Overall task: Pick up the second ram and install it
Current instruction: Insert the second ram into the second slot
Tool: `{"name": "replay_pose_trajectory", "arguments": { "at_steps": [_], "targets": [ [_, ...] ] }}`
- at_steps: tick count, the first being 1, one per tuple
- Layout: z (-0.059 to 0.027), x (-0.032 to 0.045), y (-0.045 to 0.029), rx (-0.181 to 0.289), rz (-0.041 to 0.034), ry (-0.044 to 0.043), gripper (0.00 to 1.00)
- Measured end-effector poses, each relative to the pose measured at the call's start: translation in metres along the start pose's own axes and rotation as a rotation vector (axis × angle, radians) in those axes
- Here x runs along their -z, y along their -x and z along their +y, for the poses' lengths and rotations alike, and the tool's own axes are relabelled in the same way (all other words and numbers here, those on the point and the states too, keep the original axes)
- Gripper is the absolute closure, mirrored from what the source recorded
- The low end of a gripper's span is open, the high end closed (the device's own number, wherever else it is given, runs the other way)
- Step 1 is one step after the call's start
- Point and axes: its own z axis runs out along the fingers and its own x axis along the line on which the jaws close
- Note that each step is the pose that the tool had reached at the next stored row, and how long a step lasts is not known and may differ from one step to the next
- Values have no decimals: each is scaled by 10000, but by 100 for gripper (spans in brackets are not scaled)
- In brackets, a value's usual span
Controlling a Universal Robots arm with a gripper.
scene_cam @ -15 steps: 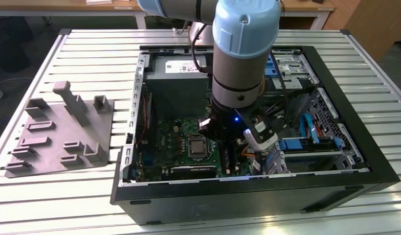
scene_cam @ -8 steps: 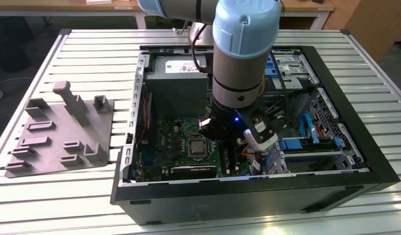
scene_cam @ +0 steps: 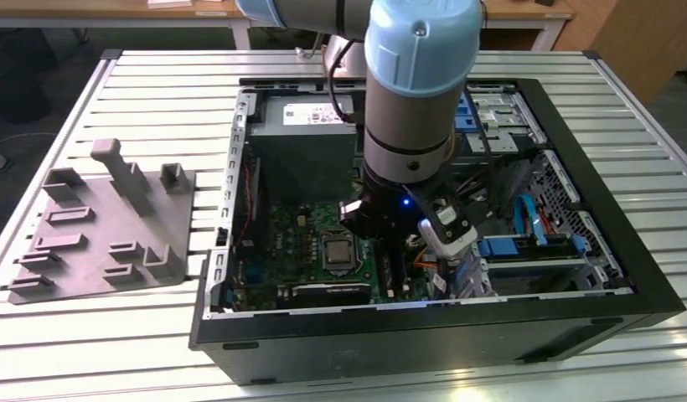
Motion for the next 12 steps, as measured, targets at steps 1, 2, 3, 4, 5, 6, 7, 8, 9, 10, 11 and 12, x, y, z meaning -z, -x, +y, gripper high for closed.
{"name": "replay_pose_trajectory", "arguments": {
  "at_steps": [1, 2, 3, 4, 5, 6, 7, 8, 9, 10, 11, 12],
  "targets": [
    [1, 24, 1, 0, 0, 0, 73],
    [2, 49, 3, 0, 0, -2, 73],
    [3, 74, 5, 0, -1, 0, 73],
    [4, 102, 7, -1, -1, 2, 73],
    [4, 134, 8, -1, -1, 0, 73],
    [5, 162, 10, -1, 0, 0, 73],
    [7, 190, 12, 0, -1, 0, 73],
    [8, 219, 14, 0, 0, 0, 73],
    [10, 248, 16, 0, 0, 0, 73],
    [15, 278, 18, 0, 0, -1, 73],
    [19, 304, 20, 0, 0, -1, 73],
    [22, 322, 21, 0, 0, 0, 73]
  ]
}}
